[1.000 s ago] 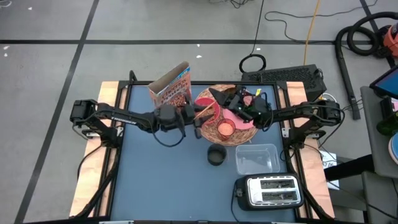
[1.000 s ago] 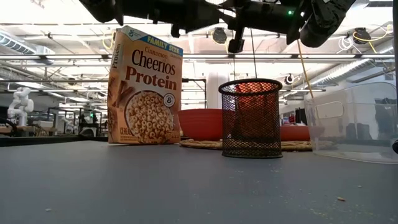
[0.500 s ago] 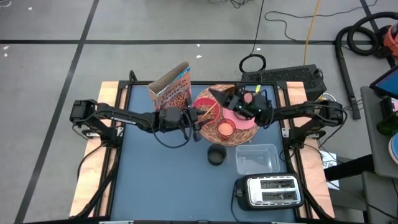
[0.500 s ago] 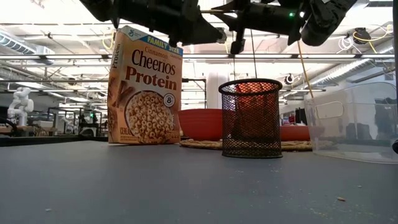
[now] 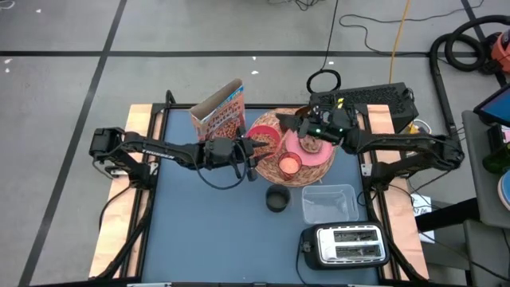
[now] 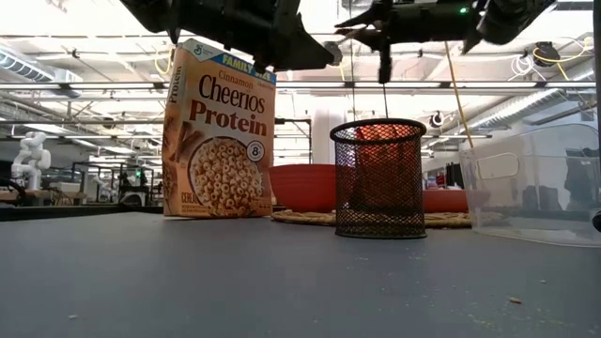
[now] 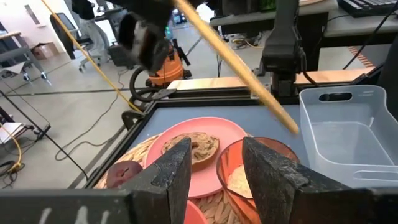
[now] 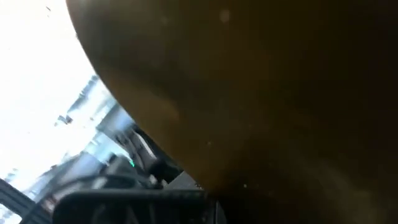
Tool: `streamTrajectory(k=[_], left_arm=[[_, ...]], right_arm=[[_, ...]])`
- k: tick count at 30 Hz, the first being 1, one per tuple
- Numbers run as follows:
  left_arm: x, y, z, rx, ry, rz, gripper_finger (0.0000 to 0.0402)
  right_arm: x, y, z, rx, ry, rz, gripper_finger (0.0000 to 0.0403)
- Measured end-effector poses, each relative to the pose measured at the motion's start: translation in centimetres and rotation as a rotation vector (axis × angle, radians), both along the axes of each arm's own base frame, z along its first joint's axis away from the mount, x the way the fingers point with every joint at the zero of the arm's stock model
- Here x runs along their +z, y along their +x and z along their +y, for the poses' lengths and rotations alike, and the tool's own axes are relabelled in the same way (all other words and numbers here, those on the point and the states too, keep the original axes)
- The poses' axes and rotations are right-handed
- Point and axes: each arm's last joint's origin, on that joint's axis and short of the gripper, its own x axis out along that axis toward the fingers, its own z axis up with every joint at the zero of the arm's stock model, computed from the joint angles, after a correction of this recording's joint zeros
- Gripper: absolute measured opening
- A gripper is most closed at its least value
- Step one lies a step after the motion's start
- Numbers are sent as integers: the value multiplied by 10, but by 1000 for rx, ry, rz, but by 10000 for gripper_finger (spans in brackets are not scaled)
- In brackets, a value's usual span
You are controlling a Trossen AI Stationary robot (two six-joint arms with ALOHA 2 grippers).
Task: Arrange a breakfast setting
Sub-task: Put the gold spoon to the right of the brown woven mat
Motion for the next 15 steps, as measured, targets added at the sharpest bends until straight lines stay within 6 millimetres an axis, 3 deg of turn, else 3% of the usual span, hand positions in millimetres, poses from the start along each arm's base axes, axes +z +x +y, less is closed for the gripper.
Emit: streamTrajectory(k=[15], left_arm=[[0,0,0,0,-3,2,150]], right_arm=[[-10,-89,-8,-133,190,521,13]])
